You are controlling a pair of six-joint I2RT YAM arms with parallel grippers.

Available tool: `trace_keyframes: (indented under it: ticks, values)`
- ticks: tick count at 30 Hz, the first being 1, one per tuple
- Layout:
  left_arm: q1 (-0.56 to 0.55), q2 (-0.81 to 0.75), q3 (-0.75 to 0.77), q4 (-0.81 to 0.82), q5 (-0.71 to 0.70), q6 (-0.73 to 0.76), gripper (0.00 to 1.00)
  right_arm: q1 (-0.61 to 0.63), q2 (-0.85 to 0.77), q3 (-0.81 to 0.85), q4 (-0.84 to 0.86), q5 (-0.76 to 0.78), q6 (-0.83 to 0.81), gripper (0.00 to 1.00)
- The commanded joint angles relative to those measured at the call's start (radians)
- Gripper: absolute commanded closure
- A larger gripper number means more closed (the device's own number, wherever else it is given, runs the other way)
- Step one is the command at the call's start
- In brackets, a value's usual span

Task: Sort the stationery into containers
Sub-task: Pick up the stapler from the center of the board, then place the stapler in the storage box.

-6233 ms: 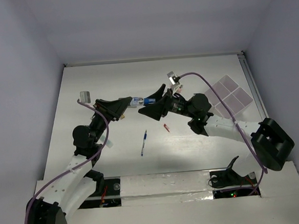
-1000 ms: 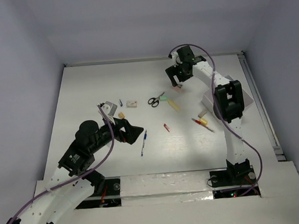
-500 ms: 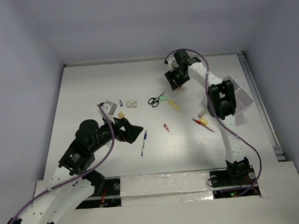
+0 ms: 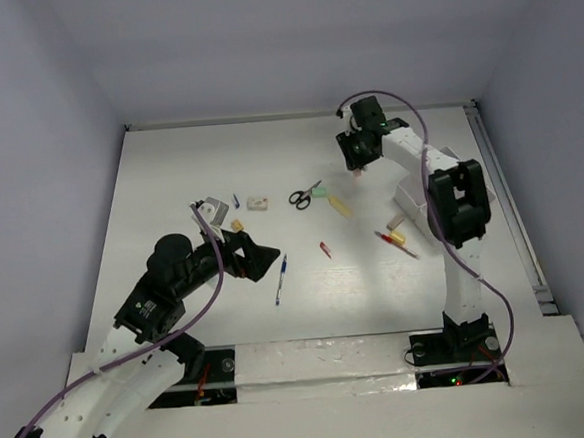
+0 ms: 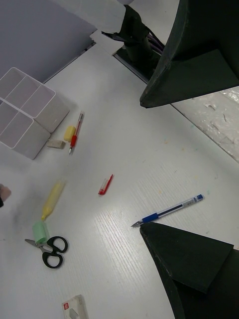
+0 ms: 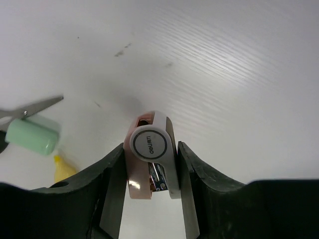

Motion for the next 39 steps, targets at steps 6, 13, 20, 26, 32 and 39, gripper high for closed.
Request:
trace_keyframes:
  ticks: [6,13,20,26,32,39]
  values:
    - [0.007,-0.043,0.001,0.046,0.027,0.018,0.01,0.005,-0.520,-0.352,0.267,0.407,0.136,0.73]
    - [-0.024,-0.069,0.001,0.045,0.027,0.018,0.01,-0.015,-0.619,-0.475,0.159,0.650,0.158,0.73]
    - [-0.033,-0.085,-0.001,0.045,0.027,0.018,0.01,-0.024,-0.624,-0.501,0.096,0.801,0.118,0.73]
    - [-0.033,-0.089,-0.001,0.046,0.025,0.018,0.01,-0.033,-0.610,-0.530,0.125,0.879,0.064,0.73]
    - [-0.033,-0.083,-0.001,0.045,0.025,0.018,0.01,-0.033,-0.567,-0.558,0.180,0.922,0.021,0.72]
    - [-0.033,-0.078,-0.001,0.043,0.022,0.018,0.01,-0.044,-0.536,-0.590,0.260,0.934,-0.043,0.71]
